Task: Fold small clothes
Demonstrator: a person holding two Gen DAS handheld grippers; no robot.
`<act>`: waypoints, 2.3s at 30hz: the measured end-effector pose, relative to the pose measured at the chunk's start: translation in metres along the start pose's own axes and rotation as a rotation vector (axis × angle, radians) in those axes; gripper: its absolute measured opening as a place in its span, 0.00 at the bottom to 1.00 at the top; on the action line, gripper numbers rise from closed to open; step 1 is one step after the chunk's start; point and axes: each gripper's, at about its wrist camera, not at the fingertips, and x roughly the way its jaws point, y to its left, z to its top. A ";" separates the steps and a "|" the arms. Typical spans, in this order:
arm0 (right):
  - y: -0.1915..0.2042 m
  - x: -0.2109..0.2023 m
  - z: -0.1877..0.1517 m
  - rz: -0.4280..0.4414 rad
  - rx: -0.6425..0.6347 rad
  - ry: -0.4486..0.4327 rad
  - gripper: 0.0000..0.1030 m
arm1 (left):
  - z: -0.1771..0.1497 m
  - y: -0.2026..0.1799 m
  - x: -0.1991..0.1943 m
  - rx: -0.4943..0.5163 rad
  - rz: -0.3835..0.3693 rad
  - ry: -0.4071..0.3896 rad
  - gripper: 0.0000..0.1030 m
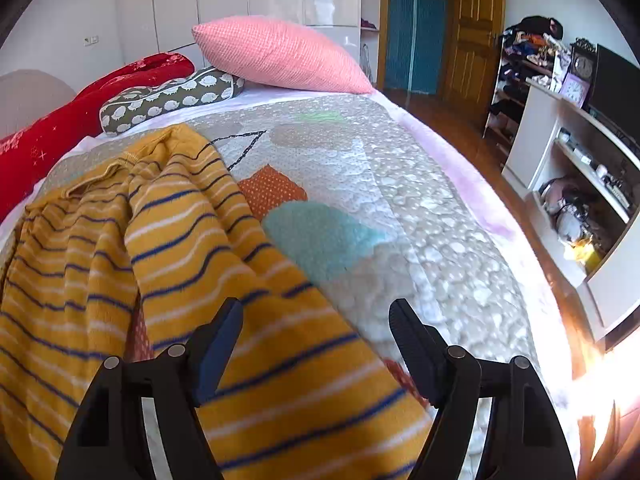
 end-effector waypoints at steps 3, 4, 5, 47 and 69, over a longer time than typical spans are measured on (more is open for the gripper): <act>0.007 0.026 0.038 0.059 0.064 0.044 0.77 | 0.004 0.000 -0.005 -0.008 -0.007 -0.016 0.50; 0.012 0.035 0.049 0.076 0.081 0.059 0.77 | 0.006 0.001 -0.007 -0.014 -0.011 -0.018 0.50; 0.017 0.044 0.059 0.083 0.093 0.073 0.77 | 0.008 0.002 -0.008 -0.018 -0.014 -0.022 0.50; 0.159 0.235 0.227 0.141 -0.065 0.200 0.16 | 0.439 0.072 0.228 -0.158 0.075 0.006 0.05; 0.074 0.140 0.119 0.149 0.043 0.172 0.05 | 0.114 0.076 0.037 -0.323 0.040 -0.011 0.54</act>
